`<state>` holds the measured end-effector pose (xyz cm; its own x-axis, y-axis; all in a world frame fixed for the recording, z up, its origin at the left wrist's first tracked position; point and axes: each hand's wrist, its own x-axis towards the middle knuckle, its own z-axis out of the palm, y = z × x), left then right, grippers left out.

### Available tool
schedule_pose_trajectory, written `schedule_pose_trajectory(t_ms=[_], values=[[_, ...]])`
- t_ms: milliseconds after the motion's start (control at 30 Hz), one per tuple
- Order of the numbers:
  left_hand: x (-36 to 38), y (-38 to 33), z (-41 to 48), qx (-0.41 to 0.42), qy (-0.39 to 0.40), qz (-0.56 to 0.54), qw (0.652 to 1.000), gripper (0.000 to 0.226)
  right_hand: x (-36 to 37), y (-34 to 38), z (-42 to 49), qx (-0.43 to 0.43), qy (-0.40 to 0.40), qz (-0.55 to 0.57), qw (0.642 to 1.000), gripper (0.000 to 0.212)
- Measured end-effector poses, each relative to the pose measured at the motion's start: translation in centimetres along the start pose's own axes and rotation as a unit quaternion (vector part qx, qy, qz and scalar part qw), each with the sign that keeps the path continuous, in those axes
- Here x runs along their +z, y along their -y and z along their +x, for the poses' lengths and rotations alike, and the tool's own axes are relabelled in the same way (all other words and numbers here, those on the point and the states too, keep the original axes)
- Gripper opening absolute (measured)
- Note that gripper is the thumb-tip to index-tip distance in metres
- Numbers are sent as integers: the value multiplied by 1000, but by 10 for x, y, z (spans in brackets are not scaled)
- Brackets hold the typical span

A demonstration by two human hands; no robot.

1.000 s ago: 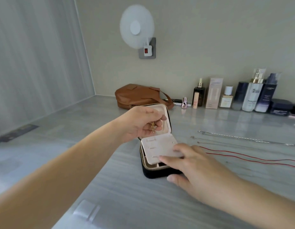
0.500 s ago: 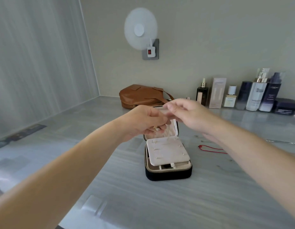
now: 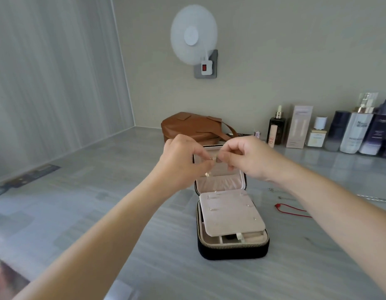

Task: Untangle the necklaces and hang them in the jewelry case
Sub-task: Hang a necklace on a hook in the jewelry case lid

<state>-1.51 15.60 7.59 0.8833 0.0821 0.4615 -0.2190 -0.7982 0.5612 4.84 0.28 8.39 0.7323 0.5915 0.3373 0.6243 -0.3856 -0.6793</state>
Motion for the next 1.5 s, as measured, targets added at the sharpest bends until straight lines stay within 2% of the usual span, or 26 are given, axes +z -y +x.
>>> schedule_pose_trajectory(t_ms=[33, 67, 167, 267, 333, 433, 533, 667, 800, 967, 1100, 1200, 1367, 1500], values=[[0, 3, 1, -9, -13, -2, 1000, 5, 4, 0, 4, -12, -10, -20, 1000, 24], [2, 7, 2, -30, -30, -20, 999, 13, 7, 0, 7, -23, -17, -40, 999, 24], [7, 18, 1, -116, -79, -148, 979, 35, 14, 6, 15, -61, -23, -121, 991, 16], [14, 28, -3, -197, -21, -271, 942, 49, 17, 12, 22, -89, -23, -195, 976, 16], [20, 31, -6, -210, 22, -308, 928, 39, 19, 15, 26, -95, -29, -240, 966, 17], [28, 29, -7, -210, -1, -352, 912, 15, 23, 18, 29, -95, -50, -321, 941, 20], [36, 29, -4, -217, -56, -332, 916, 4, 27, 19, 26, -108, -80, -364, 922, 23], [42, 28, -3, -182, -113, -278, 936, 22, 34, 19, 19, -130, -124, -406, 896, 26], [44, 27, -5, -172, -123, -266, 940, 27, 33, 15, 16, -110, -176, -369, 906, 26], [45, 27, -4, -171, -136, -263, 940, 31, 29, 15, 13, -76, -198, -351, 912, 26], [45, 24, -7, -156, -136, -271, 940, 24, 26, 16, 8, -67, -192, -385, 900, 24], [43, 23, -9, -155, -119, -296, 935, 16, 28, 13, -4, -99, -167, -412, 890, 22], [40, 21, -14, -172, -75, -330, 925, 5, 23, 5, -23, -75, -100, -391, 912, 20], [40, 20, -17, -175, -70, -298, 936, 21, -9, -6, -56, -21, -93, -380, 920, 20]])
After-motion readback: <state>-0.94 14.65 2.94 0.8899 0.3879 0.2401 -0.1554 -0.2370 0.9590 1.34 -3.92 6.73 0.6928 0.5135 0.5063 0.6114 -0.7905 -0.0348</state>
